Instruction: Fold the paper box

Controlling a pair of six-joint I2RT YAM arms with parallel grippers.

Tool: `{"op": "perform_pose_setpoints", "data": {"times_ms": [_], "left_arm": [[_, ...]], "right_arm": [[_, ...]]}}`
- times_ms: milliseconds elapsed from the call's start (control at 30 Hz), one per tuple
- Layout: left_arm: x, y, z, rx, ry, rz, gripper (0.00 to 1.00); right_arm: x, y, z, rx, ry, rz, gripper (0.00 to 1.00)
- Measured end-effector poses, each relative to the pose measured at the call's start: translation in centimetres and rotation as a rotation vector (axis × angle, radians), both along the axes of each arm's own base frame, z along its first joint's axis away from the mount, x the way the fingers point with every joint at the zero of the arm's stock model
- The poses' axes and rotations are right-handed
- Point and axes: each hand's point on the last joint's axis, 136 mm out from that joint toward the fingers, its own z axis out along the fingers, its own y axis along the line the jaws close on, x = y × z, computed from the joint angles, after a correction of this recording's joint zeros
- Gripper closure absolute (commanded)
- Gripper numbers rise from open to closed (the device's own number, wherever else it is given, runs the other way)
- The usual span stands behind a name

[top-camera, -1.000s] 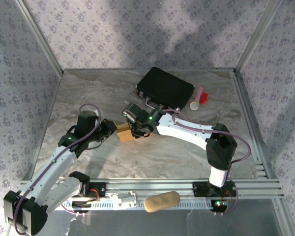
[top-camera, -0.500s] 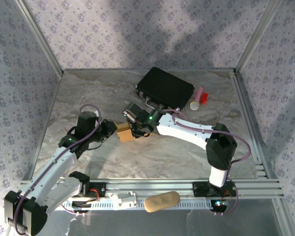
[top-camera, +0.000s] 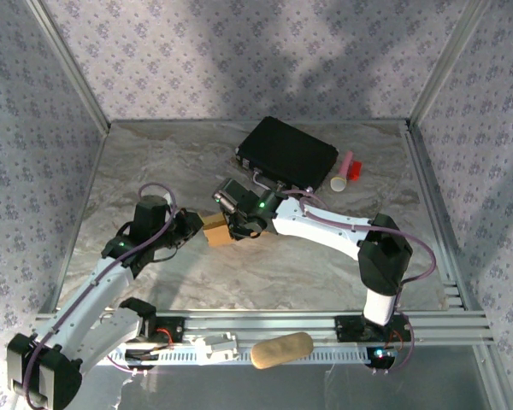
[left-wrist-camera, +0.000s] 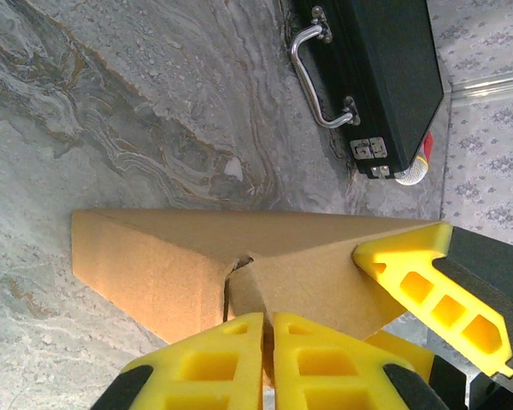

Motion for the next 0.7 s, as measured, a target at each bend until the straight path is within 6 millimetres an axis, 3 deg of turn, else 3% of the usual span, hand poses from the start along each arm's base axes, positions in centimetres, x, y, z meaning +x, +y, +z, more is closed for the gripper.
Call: {"op": "perform_pose_setpoints", "data": {"times_ms": [200,433,700], "left_arm": [[0.0,0.1,-0.5,0.015,-0.004,0.000,0.92],[0.1,0.1,-0.7,0.015,-0.012,0.004,0.92],[0.4,0.2,-0.9,0.022,-0.011,0.010,0.92]], "right_arm": [[0.0,0.0,-0.1,0.001,0.000,-0.001,0.50],[0.1,-0.4,-0.4,-0.006,0.004,-0.007,0.36],[0.6,-3.7,0.6,-0.040,-0.009,-0.058,0.20]]}}
